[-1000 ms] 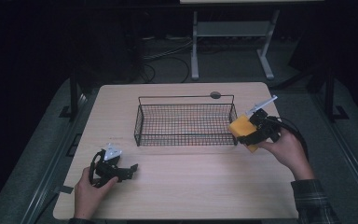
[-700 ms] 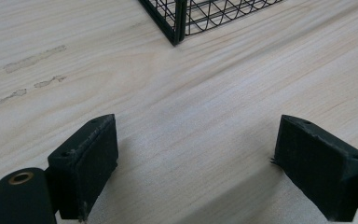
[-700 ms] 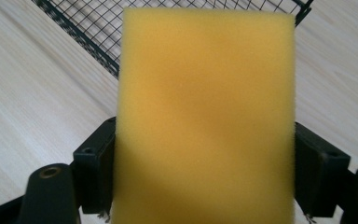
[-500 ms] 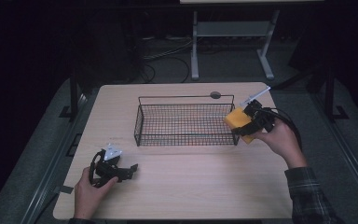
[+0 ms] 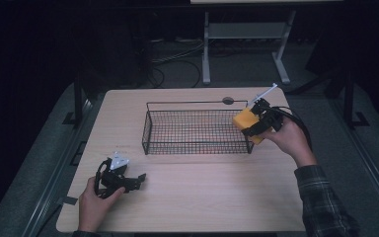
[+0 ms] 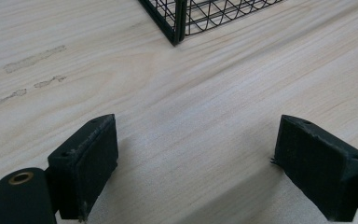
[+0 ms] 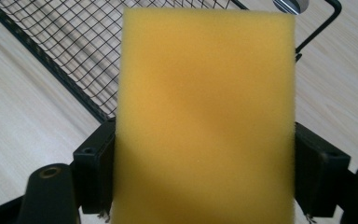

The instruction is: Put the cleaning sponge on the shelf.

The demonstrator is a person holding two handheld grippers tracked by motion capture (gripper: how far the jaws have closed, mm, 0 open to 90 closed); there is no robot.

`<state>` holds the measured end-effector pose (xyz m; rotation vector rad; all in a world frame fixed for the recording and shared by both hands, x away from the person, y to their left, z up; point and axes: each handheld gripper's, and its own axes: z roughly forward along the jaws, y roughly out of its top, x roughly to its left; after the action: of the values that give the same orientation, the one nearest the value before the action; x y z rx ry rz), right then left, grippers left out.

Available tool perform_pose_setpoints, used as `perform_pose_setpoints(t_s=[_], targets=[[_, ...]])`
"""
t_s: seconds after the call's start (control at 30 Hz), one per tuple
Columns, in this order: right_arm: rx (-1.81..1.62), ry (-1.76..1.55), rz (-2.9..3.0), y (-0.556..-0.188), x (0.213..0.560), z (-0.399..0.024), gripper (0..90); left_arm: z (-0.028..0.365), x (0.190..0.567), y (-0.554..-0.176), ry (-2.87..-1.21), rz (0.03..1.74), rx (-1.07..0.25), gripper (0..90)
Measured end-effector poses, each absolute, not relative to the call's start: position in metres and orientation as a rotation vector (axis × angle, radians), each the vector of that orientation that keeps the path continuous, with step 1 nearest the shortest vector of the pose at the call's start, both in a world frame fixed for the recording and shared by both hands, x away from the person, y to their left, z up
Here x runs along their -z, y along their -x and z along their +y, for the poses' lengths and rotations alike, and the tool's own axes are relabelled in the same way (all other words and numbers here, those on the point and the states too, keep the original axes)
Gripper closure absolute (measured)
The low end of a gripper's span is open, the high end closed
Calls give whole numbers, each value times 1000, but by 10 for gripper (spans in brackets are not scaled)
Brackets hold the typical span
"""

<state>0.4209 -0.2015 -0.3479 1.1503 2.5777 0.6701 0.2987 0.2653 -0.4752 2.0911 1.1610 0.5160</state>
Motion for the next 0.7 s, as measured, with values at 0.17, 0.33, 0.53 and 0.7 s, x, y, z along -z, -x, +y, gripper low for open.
perform_pose_setpoints(t_s=[0.17,0.33,0.53,0.7], targets=[[-669,-1154,2588,-428,349,-195,226,265,475,-299,-2091,1161,-516,126],[-660,-1140,2597,-434,351,-190,226,265,475,-299,-2091,1161,-516,126],[-650,-1136,2610,-441,353,-184,225,265,475,-299,-2091,1161,-516,126],[-644,-1131,2617,-447,354,-179,225,265,475,-299,-2091,1161,-516,126]])
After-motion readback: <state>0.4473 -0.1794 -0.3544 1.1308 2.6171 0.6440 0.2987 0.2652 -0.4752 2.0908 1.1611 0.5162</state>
